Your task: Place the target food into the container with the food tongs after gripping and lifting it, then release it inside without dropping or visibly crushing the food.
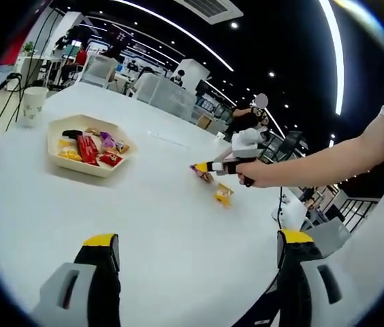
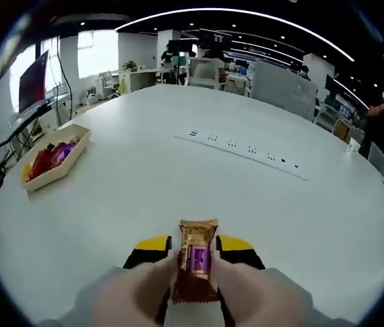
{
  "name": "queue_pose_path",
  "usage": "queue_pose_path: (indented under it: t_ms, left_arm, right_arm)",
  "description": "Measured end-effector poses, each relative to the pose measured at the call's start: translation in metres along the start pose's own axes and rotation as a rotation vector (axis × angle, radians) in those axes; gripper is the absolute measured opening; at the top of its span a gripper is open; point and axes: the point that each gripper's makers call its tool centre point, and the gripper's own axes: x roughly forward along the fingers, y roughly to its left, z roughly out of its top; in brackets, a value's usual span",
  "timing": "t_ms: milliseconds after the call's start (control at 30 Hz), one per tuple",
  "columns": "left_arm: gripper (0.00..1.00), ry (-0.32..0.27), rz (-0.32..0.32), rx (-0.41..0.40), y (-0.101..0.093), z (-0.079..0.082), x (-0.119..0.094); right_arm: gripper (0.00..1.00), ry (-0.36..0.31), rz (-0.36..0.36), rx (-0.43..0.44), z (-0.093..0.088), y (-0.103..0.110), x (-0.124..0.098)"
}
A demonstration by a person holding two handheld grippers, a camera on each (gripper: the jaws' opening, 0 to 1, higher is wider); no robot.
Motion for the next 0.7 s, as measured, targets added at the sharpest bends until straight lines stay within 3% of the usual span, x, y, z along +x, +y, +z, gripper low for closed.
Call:
queue_pose_path:
  t_ms: [267,333,500,600,700]
  left_arm:
    - [0.97,0.043,-0.007,0.011,-0.001,-0.009,-0.008]
    - [0.97,0.047,-0.011,0.017,-0.002,-0.008,-0.009]
    - [0.96,0.051,-0.01,0.022,0.0,-0.006,-0.01]
    - [0.96,0.041,-0.005,0.016,0.002,-0.003,-0.009]
    - [0.96,0.031,-0.001,0.011,0.002,0.0,-0.008]
  right_arm:
    - [0.25,-0.032,0.027,0.052,-0.001,-0.007,-0.002]
    - [0.24,-0.051,0.017,0.1,-0.001,-0.009,-0.003]
    - [0.24,-0.082,-0.011,0.129,-0.002,-0.009,-0.004]
    - [0.25,-0.1,-0.022,0.261,-0.001,-0.011,-0.004]
    - [0.24,-0.068,-0.029,0.16,-0.002,-0.011,-0.003]
